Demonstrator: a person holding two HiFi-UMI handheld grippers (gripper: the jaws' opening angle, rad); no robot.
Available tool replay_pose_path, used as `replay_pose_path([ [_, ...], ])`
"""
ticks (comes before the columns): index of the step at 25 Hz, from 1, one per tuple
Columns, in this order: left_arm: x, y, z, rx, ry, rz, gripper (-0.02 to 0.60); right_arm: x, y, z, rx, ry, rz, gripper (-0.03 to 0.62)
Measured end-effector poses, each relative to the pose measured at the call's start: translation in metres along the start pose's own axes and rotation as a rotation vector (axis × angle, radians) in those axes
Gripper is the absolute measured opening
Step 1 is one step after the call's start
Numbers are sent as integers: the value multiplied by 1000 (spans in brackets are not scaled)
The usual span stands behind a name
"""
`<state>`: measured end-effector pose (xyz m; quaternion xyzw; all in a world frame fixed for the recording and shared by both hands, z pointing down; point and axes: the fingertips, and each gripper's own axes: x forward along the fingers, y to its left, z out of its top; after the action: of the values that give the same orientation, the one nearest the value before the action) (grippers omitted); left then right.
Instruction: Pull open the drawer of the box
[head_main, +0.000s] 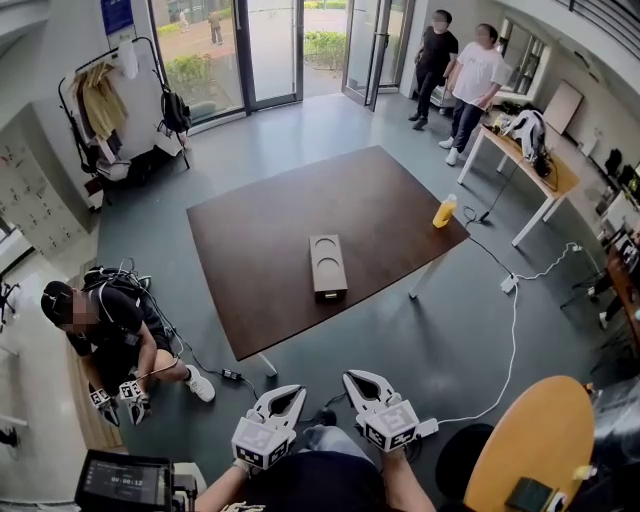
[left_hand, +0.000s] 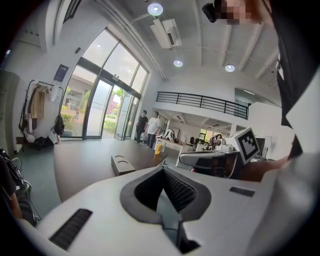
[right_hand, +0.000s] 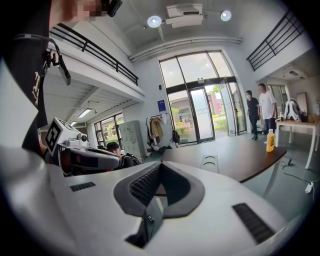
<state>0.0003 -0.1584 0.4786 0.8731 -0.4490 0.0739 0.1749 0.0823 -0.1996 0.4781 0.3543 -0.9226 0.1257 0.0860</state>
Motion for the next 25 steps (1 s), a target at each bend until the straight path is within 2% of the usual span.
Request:
replay_pose_path([
  [3,13,-1,12,14,6,24,6,2,-15,0,0,-3,12,-14],
  [10,46,-14,-9,20,12,38,6,-3,-56,-13,4,-25,27,-14],
  [25,48,-11,-4,0,25,67,6,5,-62,-8,25,-32,60,-14],
])
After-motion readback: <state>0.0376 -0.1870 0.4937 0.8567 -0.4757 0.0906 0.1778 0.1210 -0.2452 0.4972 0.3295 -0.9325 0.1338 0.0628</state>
